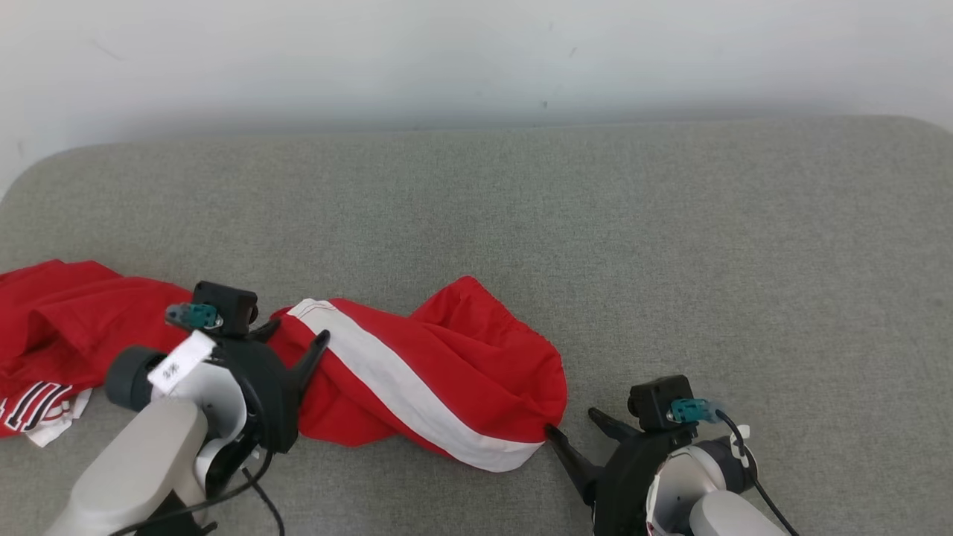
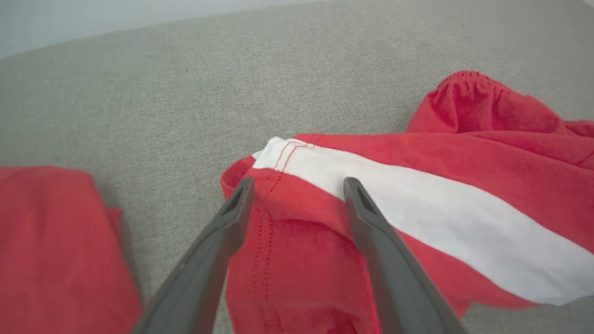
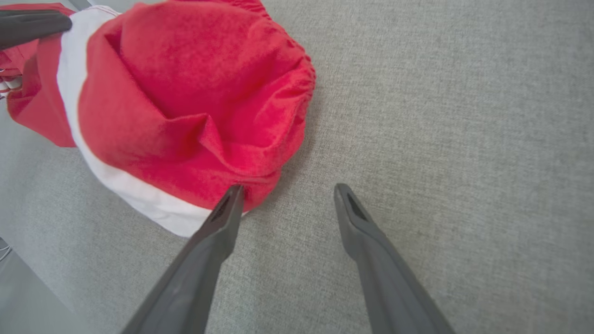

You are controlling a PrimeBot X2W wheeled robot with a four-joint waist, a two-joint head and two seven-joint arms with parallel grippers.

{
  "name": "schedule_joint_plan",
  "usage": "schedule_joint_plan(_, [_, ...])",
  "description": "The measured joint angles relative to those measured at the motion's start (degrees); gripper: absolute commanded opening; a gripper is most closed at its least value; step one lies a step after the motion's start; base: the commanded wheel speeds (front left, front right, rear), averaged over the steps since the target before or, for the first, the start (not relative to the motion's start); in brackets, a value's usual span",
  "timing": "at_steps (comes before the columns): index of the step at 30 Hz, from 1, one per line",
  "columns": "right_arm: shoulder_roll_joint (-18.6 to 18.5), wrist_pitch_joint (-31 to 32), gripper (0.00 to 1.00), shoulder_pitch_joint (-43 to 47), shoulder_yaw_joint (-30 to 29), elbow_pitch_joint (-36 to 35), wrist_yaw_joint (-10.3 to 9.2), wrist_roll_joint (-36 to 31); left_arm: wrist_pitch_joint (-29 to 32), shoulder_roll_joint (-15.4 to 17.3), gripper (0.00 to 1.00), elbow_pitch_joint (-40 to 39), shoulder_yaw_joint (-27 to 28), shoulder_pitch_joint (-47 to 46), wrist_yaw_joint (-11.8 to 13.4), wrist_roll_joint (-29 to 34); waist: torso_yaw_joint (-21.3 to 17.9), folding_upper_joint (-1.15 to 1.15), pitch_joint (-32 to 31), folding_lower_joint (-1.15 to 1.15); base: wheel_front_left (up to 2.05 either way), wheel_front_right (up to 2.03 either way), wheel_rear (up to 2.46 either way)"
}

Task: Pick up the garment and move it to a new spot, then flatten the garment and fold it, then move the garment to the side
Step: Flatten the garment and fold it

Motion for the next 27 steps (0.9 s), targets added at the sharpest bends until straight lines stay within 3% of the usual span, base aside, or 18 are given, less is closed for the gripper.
schedule_joint_plan(5, [0.9, 0.2, 1.0, -2.6, 0.8, 3.9, 0.13, 0.0, 1.2, -2.1, 1.0, 4.0, -0.4, -2.3, -0.5, -2.1, 0.1, 0.0, 1.0, 0.0, 0.0, 0.0, 0.0])
schedule_joint_plan(6, [0.9, 0.3, 0.86, -2.9, 0.9, 4.5, 0.15, 0.0, 1.9, -2.2, 1.0, 4.7, -0.9, -2.7, -0.5, -2.0, 0.2, 0.0, 1.1, 0.0, 0.0, 0.0, 0.0])
schedule_joint_plan(7, [1.1, 0.3, 0.59, -3.3, 1.1, 5.3, 0.37, 0.0, 2.1, -2.4, 1.0, 5.7, -0.8, -3.0, -0.5, -2.0, 0.2, 0.0, 1.2, 0.0, 0.0, 0.0, 0.0])
schedule_joint_plan(8, [1.1, 0.3, 0.23, -3.8, 1.4, 5.7, 0.71, 0.1, 2.1, -2.5, 0.45, 6.3, -0.7, -3.0, -0.5, -2.5, 0.2, 0.0, 1.3, 0.0, 0.0, 0.0, 0.0])
schedule_joint_plan(9, [1.3, 0.2, 0.0, -4.3, 1.8, 6.1, 0.99, 0.1, 2.0, -2.4, 0.04, 6.9, -0.9, -3.1, -0.5, -2.4, 0.2, 0.0, 1.5, 0.0, 0.0, 0.0, 0.0])
schedule_joint_plan(10, [1.5, 0.1, 0.0, -4.8, 1.9, 6.6, 1.08, 0.1, 2.1, -2.4, 0.0, 7.5, -1.0, -3.1, -0.5, -2.3, 0.2, 0.0, 1.6, 0.0, 0.0, 0.0, 0.0])
schedule_joint_plan(21, [1.8, -3.3, 0.0, -7.7, 0.5, 9.3, 2.63, 1.8, -1.0, -3.2, 0.0, 9.0, -0.6, -7.0, -0.5, -3.2, 0.5, 0.0, 1.7, 0.0, 0.0, 0.0, 0.0])
schedule_joint_plan(27, [1.4, -5.6, 0.0, -11.2, -2.2, 8.8, 3.74, 3.6, -4.7, -2.0, 0.0, 5.7, 1.5, -9.3, -0.5, -8.3, 0.7, 0.0, 1.1, -0.01, 0.0, 0.0, 0.0])
